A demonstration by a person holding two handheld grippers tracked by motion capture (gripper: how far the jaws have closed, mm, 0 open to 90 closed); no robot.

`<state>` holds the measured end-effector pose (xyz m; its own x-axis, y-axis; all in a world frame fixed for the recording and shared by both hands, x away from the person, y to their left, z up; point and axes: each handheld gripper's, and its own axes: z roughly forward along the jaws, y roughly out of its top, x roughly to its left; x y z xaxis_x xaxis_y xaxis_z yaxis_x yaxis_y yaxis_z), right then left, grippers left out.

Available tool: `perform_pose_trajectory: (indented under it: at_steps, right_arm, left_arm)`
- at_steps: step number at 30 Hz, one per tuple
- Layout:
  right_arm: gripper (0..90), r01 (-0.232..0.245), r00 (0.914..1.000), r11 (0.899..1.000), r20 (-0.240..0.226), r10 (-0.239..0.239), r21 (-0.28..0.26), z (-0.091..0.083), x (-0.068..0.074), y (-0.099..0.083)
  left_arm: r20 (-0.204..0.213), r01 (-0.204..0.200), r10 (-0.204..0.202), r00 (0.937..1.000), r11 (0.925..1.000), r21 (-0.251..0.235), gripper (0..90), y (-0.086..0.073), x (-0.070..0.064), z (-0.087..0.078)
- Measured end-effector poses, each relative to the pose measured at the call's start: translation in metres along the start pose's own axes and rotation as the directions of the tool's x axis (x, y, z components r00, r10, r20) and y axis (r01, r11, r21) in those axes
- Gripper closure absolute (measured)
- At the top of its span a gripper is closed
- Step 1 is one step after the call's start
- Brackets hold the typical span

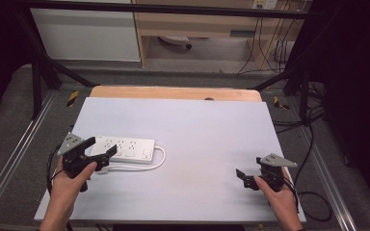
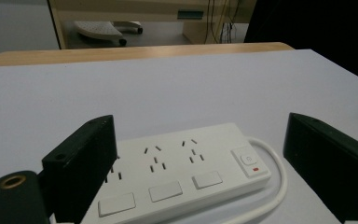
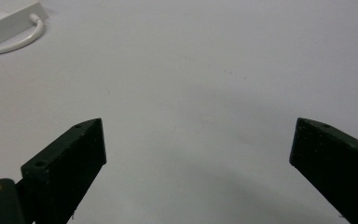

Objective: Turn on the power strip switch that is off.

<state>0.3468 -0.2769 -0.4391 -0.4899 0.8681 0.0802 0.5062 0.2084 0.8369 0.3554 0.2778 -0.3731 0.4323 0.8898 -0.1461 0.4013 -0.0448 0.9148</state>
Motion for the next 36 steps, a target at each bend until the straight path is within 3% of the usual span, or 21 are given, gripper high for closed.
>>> perform_pose_trajectory:
  at_steps: [11, 19, 24, 36]
  right_arm:
    - [4.0, 0.004, 1.0000, 1.000, 0.007, -0.004, 0.015, 0.000, -0.001, 0.000]
    - [4.0, 0.004, 1.0000, 1.000, 0.006, -0.004, 0.020, 0.000, -0.001, 0.000]
    - [4.1, 0.006, 1.0000, 1.000, 0.006, -0.006, 0.027, 0.000, -0.001, 0.000]
    - [4.0, 0.002, 1.0000, 1.000, 0.005, -0.003, 0.030, 0.001, -0.002, 0.000]
  left_arm:
    - [0.008, 0.003, -0.003, 1.0000, 0.9999, 0.017, 12.9, -0.003, 0.003, 0.004]
    - [0.016, 0.031, -0.032, 0.9994, 0.9991, 0.028, 17.1, -0.004, 0.008, 0.008]
    - [0.005, 0.050, -0.050, 0.9987, 0.9981, 0.037, 21.1, -0.005, 0.016, 0.012]
    - [-0.010, 0.060, -0.060, 0.9982, 0.9951, 0.078, 27.9, -0.012, 0.015, 0.021]
